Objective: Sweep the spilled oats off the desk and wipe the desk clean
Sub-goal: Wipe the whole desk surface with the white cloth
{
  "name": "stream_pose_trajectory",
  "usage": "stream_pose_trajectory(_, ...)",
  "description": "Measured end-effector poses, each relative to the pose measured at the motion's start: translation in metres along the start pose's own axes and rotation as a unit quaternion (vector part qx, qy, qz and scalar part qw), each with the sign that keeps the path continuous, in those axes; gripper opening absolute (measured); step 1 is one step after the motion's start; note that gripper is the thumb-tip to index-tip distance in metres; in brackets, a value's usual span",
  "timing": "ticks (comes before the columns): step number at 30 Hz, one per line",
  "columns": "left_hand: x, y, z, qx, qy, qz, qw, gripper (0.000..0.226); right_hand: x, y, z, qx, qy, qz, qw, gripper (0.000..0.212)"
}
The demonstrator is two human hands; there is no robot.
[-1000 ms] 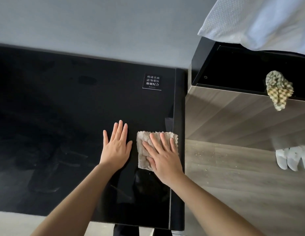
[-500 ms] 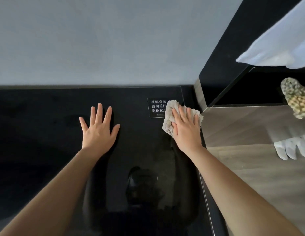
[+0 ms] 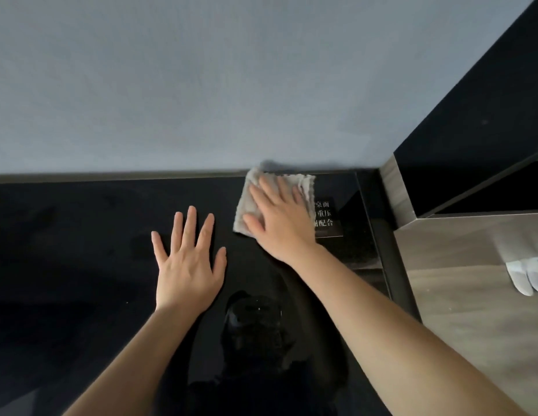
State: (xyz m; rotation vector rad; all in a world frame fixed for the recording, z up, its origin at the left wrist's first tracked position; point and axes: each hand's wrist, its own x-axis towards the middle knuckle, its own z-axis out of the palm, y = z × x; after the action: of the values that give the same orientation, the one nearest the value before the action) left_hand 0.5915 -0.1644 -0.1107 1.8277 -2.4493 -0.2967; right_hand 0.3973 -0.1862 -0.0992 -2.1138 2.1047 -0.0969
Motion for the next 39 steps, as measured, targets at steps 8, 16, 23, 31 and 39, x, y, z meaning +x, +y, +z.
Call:
stream_pose_trajectory(8,-0.002,0.0,-0.001,-0.031,0.014,-0.001,0.999,0.063,0.005,0.011,-0.014,-0.018,0.068,0.044,0.997,0.042)
stream_pose_trajectory(16,-0.004,0.002,0.0,-0.078,0.051,-0.006,0.996,0.064,0.011,0.007,-0.009,-0.005,0.049,-0.008,0.999,0.052)
stream_pose_trajectory(23,-0.004,0.001,-0.001,-0.112,0.068,-0.011,0.991,0.059,-0.013,0.016,-0.008,0.04,0.081,-0.094,0.991,0.035)
stream_pose_trajectory(31,-0.004,0.003,-0.003,-0.078,0.075,-0.018,0.994,0.052,-0.08,-0.005,0.004,0.065,0.066,-0.114,0.989,0.037)
stream_pose_trajectory(39,-0.059,0.005,-0.008,-0.061,0.06,-0.1,0.991,0.055,-0.058,-0.039,0.009,0.045,0.076,-0.109,0.99,0.044)
